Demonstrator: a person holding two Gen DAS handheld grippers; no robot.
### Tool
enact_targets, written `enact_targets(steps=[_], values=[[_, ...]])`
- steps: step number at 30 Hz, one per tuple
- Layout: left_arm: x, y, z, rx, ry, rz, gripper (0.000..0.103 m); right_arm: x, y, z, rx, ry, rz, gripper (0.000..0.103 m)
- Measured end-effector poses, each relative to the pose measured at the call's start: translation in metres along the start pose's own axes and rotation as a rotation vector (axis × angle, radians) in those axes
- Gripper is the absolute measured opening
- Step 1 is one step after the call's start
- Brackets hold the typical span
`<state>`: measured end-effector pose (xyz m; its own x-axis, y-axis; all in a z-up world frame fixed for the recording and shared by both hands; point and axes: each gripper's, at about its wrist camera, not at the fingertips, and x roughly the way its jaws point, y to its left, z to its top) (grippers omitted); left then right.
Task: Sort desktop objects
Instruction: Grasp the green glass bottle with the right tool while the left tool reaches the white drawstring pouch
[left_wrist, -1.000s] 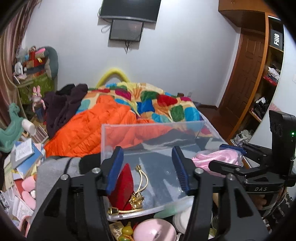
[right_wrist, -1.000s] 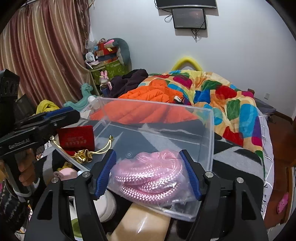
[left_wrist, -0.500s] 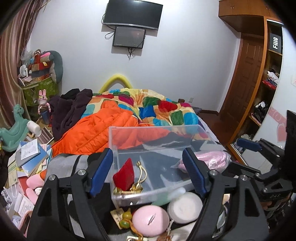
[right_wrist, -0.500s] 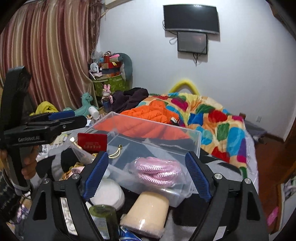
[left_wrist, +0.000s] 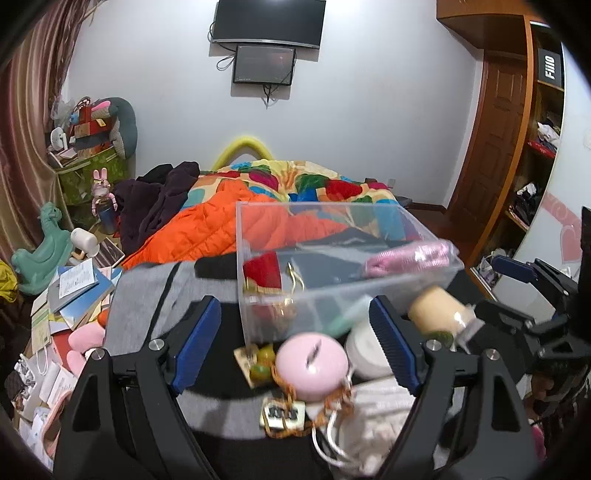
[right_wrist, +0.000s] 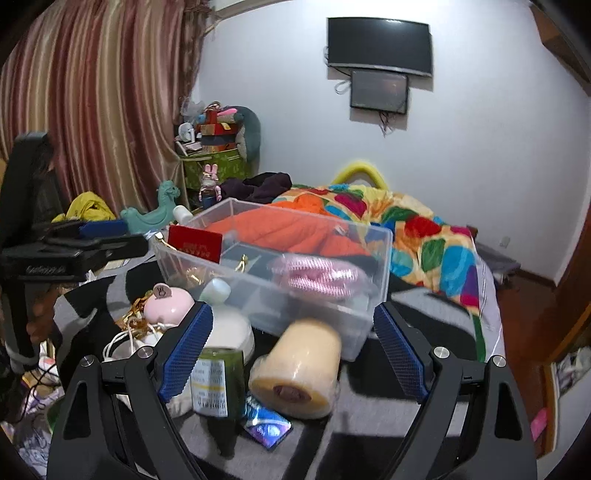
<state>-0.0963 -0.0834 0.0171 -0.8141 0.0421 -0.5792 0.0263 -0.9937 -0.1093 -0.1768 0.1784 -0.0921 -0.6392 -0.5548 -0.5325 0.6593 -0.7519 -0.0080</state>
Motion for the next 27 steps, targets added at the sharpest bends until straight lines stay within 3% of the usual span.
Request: enact_targets(steps=[2, 12, 16, 19, 22, 24, 26, 27], values=[[-0.004, -0.002, -0.008, -0.009, 0.004, -0.007, 0.09, -0.003, -0.002, -0.005, 0.026, 0.001, 0.007, 0.087], [-0.013, -0.022, -0.048, -0.014, 0.044, -0.026, 0.091, -0.016, 0.009, -0.032, 0.06, -0.004, 0.014, 0.087], [-0.023, -0.036, -0.058, 0.01, 0.012, -0.018, 0.092, -0.017, 0.012, -0.042, 0.086, -0.002, 0.063, 0.087], [-0.027, -0.047, -0.065, 0.023, -0.005, -0.041, 0.095, -0.013, 0.013, -0.048, 0.092, -0.002, 0.057, 0.087], [-0.024, -0.056, -0.072, 0.044, -0.001, -0.018, 0.095, -0.01, 0.015, -0.052, 0.097, 0.005, 0.058, 0.087], [-0.025, -0.057, -0.074, 0.04, -0.012, -0.014, 0.095, -0.008, 0.017, -0.054, 0.102, 0.014, 0.077, 0.084], [-0.026, -0.054, -0.075, 0.019, -0.01, -0.028, 0.095, -0.003, 0.02, -0.056, 0.1, 0.032, 0.108, 0.069], [-0.025, -0.053, -0.076, 0.009, -0.006, -0.031, 0.095, 0.0, 0.021, -0.056, 0.101, 0.042, 0.116, 0.067]])
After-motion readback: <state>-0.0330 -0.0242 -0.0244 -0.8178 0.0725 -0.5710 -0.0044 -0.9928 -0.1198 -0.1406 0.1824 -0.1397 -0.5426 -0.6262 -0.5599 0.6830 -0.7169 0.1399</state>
